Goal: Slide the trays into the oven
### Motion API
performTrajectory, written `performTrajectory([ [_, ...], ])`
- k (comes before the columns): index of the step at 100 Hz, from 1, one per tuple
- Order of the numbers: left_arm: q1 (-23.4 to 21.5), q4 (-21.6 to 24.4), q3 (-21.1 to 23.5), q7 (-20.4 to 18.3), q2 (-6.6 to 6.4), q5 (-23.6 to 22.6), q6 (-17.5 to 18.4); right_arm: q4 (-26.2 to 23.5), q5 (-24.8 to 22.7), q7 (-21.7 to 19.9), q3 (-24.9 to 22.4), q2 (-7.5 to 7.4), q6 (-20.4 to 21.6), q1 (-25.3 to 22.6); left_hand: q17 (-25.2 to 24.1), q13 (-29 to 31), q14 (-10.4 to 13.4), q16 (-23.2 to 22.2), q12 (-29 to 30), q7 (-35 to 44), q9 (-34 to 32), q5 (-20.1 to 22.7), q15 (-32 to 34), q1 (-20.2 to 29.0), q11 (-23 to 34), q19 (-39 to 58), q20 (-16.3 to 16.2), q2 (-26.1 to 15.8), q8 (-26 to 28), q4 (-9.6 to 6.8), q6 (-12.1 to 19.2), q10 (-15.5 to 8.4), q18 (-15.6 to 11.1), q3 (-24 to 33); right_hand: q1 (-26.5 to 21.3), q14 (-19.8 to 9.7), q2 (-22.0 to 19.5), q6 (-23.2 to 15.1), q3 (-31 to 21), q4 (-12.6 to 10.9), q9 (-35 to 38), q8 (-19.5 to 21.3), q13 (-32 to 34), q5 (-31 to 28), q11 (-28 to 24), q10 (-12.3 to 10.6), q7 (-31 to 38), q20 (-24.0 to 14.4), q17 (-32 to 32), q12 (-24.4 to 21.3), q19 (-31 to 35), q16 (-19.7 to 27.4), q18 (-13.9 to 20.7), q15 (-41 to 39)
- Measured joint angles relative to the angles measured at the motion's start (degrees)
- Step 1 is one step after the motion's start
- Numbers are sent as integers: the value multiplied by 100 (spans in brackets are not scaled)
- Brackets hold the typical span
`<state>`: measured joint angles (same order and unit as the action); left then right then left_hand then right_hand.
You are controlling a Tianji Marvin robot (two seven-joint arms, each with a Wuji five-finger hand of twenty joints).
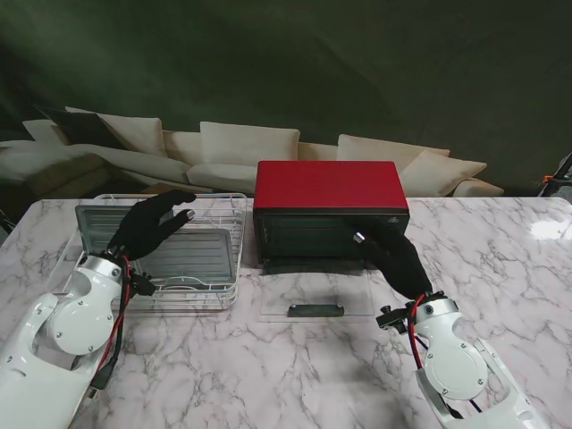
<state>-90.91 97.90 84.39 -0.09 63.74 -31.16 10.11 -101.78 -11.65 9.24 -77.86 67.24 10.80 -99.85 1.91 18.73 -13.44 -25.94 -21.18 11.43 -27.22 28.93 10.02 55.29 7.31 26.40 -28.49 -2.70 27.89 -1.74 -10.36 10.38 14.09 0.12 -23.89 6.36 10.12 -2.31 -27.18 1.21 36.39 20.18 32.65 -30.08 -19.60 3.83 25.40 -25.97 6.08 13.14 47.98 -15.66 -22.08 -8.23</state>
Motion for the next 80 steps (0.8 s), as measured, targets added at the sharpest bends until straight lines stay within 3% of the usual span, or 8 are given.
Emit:
performTrajectory([
  [21,258,-315,51,-303,-39,432,-297,9,-11,-4,7,-3,-39,8,-12,0,0,0,0,0,0,0,0,0,0,0,0,0,0,0,1,0,0,0,1,0,0,0,-12,0,77,-16,0,0,0,40,0,0,0,0,-16,0,0,0],
  [35,331,-474,86,-379,-78,-136,-309,20,-11,-8,12,-3,-38,13,-12,0,0,0,0,0,0,0,0,0,0,0,0,0,0,0,2,0,0,0,0,0,0,0,-58,0,78,-16,0,-1,0,41,0,0,0,0,-17,0,0,0],
  [48,301,-518,136,-431,-106,121,-311,23,-12,-11,16,-4,-38,19,-12,0,0,0,0,0,0,0,0,0,0,0,0,0,0,0,3,0,0,0,1,0,0,0,-69,0,80,-18,133,-2,0,49,0,0,9,0,-17,0,0,0],
  [80,193,-663,223,-576,-140,-54,-313,32,1,-64,44,-11,-90,46,-8,0,0,0,56,0,4,0,0,0,-81,-12,0,0,0,0,12,0,0,0,2,15,0,0,-69,0,150,-19,135,-2,-9,115,0,-43,48,4,-21,0,-1,0],
])
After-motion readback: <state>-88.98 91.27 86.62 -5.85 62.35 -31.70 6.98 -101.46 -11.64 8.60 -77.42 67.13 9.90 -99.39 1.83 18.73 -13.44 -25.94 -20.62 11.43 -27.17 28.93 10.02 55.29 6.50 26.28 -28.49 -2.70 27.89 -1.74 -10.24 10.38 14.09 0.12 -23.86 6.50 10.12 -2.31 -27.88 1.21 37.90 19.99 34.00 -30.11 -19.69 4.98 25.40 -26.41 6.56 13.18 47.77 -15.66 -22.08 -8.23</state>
